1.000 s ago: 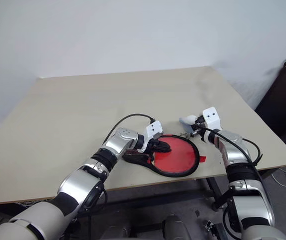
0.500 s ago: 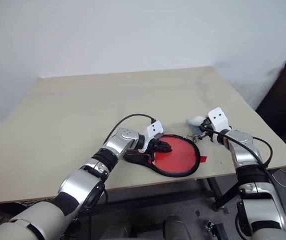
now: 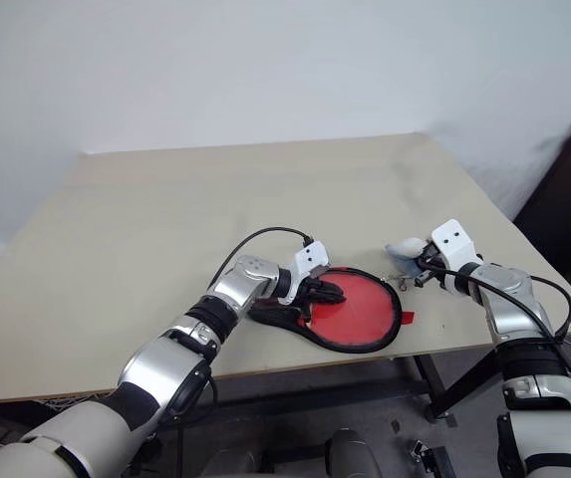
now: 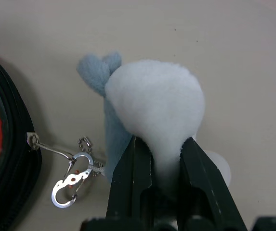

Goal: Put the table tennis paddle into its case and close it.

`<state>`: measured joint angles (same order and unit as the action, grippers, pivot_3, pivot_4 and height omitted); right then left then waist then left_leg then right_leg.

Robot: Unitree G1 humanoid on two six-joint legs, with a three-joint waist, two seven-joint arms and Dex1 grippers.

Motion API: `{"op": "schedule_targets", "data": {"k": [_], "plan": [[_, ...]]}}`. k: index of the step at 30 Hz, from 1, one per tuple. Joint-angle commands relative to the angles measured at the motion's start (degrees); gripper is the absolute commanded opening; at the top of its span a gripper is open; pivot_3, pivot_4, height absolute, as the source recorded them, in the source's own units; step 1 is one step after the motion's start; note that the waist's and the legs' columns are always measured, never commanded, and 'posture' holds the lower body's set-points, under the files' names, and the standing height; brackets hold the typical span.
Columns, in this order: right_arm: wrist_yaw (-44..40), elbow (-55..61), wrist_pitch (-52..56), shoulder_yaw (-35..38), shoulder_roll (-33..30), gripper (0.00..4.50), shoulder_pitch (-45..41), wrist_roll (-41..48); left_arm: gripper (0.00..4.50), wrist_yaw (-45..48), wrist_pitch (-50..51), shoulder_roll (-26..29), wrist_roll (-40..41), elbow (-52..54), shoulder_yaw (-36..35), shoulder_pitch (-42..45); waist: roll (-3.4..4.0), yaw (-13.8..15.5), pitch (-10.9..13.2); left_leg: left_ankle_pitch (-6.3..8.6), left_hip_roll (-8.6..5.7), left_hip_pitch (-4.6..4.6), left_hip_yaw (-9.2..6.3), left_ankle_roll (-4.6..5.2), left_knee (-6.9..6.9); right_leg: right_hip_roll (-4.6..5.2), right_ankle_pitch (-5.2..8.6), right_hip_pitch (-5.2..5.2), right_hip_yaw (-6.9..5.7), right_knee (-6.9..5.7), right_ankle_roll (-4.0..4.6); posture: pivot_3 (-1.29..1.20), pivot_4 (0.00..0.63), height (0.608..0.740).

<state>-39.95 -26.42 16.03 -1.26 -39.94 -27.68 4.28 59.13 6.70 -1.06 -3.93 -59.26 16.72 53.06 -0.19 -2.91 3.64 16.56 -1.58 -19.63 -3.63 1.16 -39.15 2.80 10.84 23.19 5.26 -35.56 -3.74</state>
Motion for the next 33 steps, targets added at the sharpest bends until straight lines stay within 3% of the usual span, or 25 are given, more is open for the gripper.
{"op": "schedule_targets", "data": {"k": [1, 33], "plan": [[0.15, 2.45, -0.28, 2.59, -3.9, 0.14, 0.36, -1.2, 0.66, -0.66, 1.01, 0.59, -2.18, -2.32, 1.11, -0.24, -0.01, 0.2, 0.0, 0.0, 0.0, 0.0, 0.0, 0.0, 0.0, 0.0, 0.0, 0.0, 0.0, 0.0, 0.0, 0.0, 0.0, 0.74], [-15.98, 15.16, -0.99, 5.66, -14.2, 0.14, 13.27, 5.11, 0.66, -2.97, -0.02, 0.37, -2.19, -4.3, 0.75, 0.98, -0.11, 0.63, 0.05, 0.09, -0.04, -0.08, 0.0, 0.16, 0.0, 0.05, -0.02, -0.14, -0.02, 0.43, -0.17, 0.0, 0.0, 0.74]]}}
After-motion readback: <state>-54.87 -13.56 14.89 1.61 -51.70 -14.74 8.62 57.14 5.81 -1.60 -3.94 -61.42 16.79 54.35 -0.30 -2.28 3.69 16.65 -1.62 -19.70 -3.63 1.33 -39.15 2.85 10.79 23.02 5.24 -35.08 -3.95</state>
